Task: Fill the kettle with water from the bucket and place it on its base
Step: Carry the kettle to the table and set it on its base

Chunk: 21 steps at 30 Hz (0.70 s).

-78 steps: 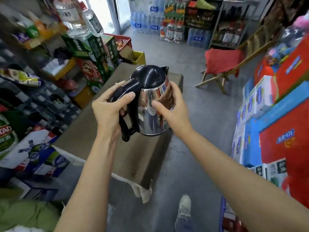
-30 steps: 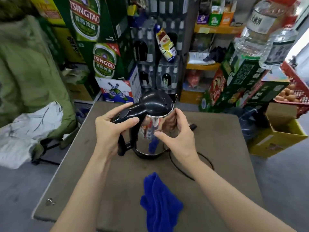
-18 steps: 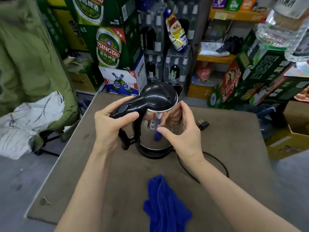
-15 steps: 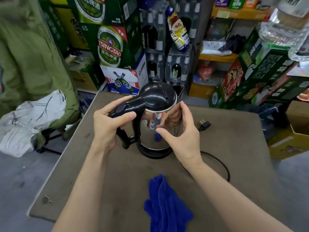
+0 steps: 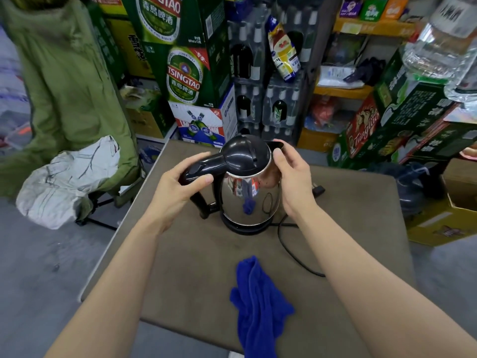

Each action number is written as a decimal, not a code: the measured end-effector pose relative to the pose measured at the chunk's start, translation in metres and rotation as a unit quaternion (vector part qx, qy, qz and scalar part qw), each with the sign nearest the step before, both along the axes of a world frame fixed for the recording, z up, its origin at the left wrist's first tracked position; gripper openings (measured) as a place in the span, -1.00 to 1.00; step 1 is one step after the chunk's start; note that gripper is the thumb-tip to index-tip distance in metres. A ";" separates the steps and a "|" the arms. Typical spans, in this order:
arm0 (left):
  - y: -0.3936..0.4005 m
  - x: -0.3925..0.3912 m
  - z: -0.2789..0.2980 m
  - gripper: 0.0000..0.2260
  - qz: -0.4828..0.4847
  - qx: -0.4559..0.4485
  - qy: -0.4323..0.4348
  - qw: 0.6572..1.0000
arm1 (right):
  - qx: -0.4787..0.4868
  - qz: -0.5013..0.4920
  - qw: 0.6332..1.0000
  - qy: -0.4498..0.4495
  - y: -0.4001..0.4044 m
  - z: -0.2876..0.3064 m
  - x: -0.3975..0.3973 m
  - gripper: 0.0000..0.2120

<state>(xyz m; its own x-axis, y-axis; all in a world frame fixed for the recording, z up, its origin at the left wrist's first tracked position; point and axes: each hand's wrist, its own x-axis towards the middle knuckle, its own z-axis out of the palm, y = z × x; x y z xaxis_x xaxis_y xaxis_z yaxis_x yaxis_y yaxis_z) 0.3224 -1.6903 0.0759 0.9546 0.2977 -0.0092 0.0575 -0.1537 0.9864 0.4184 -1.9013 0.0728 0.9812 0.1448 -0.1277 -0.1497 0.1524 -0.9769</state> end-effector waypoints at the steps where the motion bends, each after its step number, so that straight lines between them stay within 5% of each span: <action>1: -0.001 -0.004 -0.003 -0.68 0.023 0.015 0.011 1.000 | -0.002 -0.004 1.000 -0.003 0.002 0.001 -0.004 -0.69; 21: 0.018 0.027 0.007 -0.67 -0.021 -0.075 0.008 0.997 | 0.042 -0.087 0.995 0.016 0.001 -0.003 -0.012 -0.78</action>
<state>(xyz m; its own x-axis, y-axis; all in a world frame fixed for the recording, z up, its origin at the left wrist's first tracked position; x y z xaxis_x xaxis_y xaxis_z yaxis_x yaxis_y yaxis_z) 0.3496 -1.6720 0.0832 0.9655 0.2517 -0.0662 0.0702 -0.0068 0.9975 0.4061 -1.8999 0.0702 0.9880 -0.0151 -0.1535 -0.1444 0.2590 -0.9550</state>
